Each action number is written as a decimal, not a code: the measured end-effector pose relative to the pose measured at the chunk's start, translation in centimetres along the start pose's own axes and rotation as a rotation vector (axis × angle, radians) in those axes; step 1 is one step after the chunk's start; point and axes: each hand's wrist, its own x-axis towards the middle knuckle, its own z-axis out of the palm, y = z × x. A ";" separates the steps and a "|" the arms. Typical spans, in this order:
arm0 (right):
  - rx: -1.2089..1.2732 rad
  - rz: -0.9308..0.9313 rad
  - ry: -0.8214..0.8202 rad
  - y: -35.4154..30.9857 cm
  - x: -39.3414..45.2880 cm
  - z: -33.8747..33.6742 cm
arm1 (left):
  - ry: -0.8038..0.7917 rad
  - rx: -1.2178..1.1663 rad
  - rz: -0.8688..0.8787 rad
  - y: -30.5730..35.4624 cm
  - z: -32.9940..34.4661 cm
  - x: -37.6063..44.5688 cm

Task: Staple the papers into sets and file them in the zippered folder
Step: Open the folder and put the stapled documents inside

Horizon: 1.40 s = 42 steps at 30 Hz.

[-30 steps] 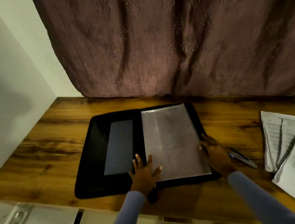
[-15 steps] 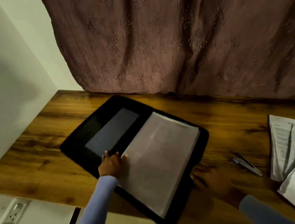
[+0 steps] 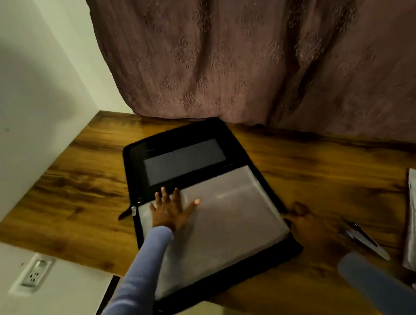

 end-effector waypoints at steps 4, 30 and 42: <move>0.097 -0.304 0.090 -2.8 -3.7 1.1 | -0.060 0.083 0.106 -1.6 -2.0 3.2; 0.001 0.132 0.021 -2.0 4.5 2.0 | -0.056 0.031 0.222 -5.4 1.2 -2.9; 0.077 0.328 0.077 -2.5 2.3 1.1 | 0.032 0.014 0.452 -2.2 1.2 -3.2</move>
